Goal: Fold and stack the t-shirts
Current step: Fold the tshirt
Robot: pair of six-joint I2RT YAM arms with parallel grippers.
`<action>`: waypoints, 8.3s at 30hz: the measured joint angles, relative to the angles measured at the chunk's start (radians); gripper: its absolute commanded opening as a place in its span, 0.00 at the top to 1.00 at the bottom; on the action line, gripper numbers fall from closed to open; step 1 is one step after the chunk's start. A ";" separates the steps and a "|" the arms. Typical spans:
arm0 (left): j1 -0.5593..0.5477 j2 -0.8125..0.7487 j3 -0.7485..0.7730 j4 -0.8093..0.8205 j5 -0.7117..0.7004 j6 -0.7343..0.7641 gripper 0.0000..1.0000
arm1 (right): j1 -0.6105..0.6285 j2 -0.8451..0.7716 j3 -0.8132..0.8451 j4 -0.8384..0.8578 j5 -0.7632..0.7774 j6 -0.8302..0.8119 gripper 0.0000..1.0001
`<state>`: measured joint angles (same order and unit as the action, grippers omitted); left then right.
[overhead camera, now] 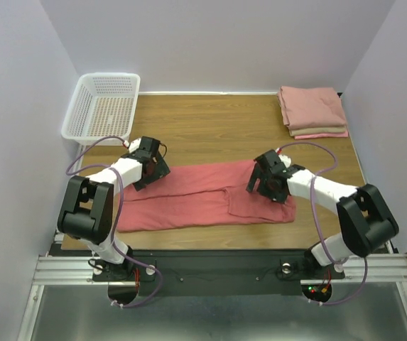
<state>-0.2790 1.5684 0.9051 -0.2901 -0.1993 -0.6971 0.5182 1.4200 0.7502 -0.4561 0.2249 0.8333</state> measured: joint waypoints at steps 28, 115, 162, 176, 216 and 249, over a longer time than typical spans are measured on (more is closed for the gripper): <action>-0.641 -0.115 -0.298 0.431 0.225 -0.665 0.02 | -0.177 1.238 1.587 0.226 -0.480 -0.547 0.00; -0.949 -0.554 -0.563 0.113 0.044 -0.830 1.00 | -0.184 -0.412 -0.363 -0.149 -0.674 -0.164 0.65; -0.348 -0.275 -0.117 0.150 0.017 -0.328 1.00 | -0.183 0.062 0.257 0.164 -0.478 -0.233 1.00; -0.216 -0.016 0.089 0.206 0.073 -0.143 1.00 | -0.183 0.341 0.506 0.194 -0.386 -0.262 0.99; -0.123 0.323 0.372 0.220 0.156 0.068 0.02 | -0.210 0.523 0.636 0.199 -0.312 -0.253 0.00; -0.151 -0.644 -0.393 0.127 0.154 -0.132 0.02 | 0.032 0.727 0.840 0.232 -0.320 -0.323 0.00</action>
<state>-0.4305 0.9245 0.5125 -0.1635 -0.0452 -0.8291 0.5499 2.1475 1.5902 -0.2241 -0.0956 0.5102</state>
